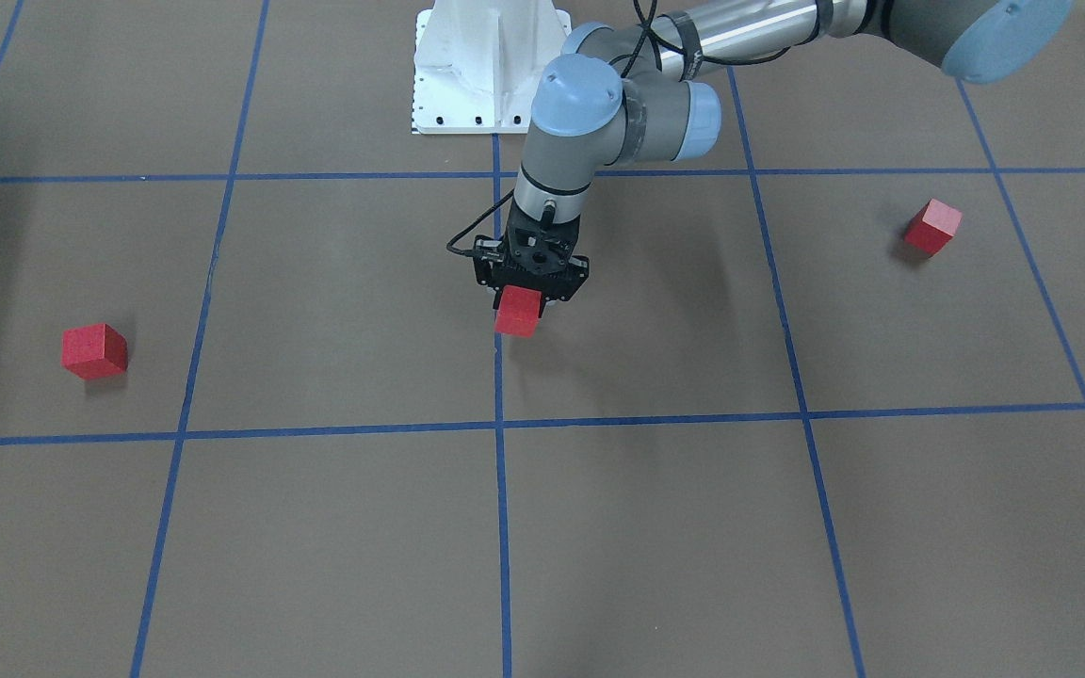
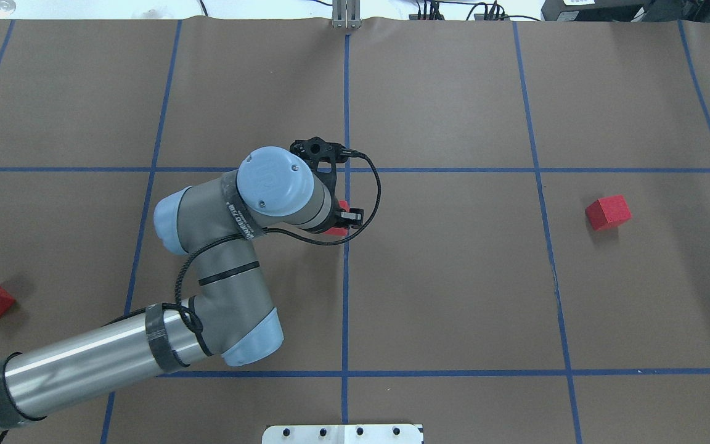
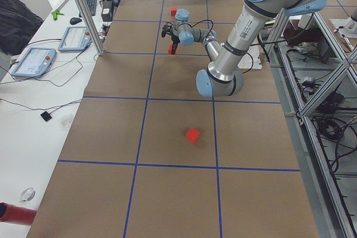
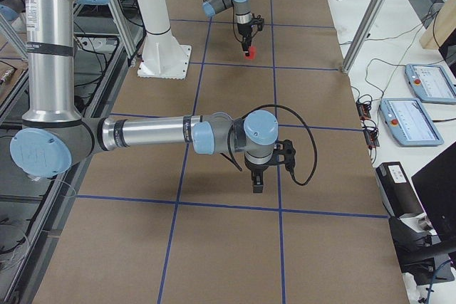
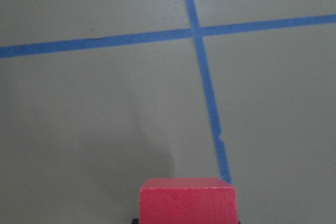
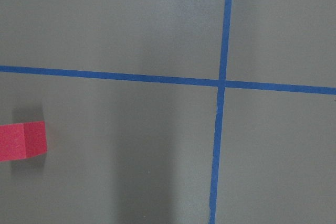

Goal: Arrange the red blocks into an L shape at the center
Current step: 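Carry the red cube toward the center grid line and set it down, then lift the left gripper away while the right gripper descends onto the far red cube, then carry the grasped red cube with the right gripper toward the center cube, then lower the red cube beside the center cube, nearer the robot, and release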

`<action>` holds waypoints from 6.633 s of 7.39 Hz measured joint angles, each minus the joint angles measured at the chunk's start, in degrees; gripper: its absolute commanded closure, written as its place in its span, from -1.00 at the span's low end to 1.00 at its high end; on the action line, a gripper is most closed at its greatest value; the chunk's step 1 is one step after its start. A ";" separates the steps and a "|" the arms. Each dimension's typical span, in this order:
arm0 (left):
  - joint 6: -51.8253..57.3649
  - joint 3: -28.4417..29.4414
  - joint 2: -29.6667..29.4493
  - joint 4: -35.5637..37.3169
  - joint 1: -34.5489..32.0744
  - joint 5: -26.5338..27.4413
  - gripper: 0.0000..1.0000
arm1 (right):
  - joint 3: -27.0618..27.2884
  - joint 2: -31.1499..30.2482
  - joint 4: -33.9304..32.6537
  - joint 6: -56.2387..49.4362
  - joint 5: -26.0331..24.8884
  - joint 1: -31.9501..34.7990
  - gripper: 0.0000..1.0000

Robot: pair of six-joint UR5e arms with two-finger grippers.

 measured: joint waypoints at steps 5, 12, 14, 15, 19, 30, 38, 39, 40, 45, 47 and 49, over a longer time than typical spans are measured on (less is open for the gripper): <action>-2.90 8.11 -5.78 0.39 -0.18 2.00 1.00 | -0.06 -0.03 0.00 0.02 -0.01 0.00 -0.98; -3.15 9.87 -5.54 0.61 -0.23 2.67 -1.00 | -0.15 -0.09 0.00 0.07 0.16 0.00 -0.98; -2.98 9.70 -5.54 0.50 -0.37 2.62 -1.00 | 0.37 -0.08 -0.06 0.01 0.36 0.00 -0.98; -3.01 9.39 -5.54 0.45 -0.65 2.60 -1.00 | 0.65 -0.01 -0.06 -0.02 0.32 -0.08 -0.98; -2.54 4.65 -2.87 0.93 -10.99 -6.14 -1.00 | 0.40 -0.08 9.68 0.46 -0.37 -4.04 -0.98; 11.77 -1.55 14.76 -3.38 -28.24 -17.28 -1.00 | -6.03 7.20 29.27 26.70 -14.08 -33.85 -0.98; 12.19 -1.19 15.43 -3.41 -28.30 -17.29 -1.00 | -1.52 7.73 19.52 27.00 -13.51 -35.01 1.00; 13.41 -1.32 16.47 -3.78 -28.78 -17.50 -1.00 | 3.00 10.31 11.72 27.04 -13.45 -35.04 1.00; 15.74 -1.43 18.00 -4.38 -30.07 -18.92 -1.00 | 6.34 16.27 1.31 27.08 -13.41 -35.51 1.00; 30.20 -7.74 33.79 -5.40 -40.52 -29.41 -1.00 | -0.32 45.34 -8.71 52.53 -21.38 -53.12 1.00; 32.82 -10.37 38.77 -5.37 -43.60 -33.06 -1.00 | -10.21 50.78 -0.07 62.27 -27.13 -58.87 1.00; 33.38 -11.82 40.54 -5.37 -44.16 -33.86 -1.00 | -16.30 53.68 3.00 65.83 -28.67 -60.73 1.00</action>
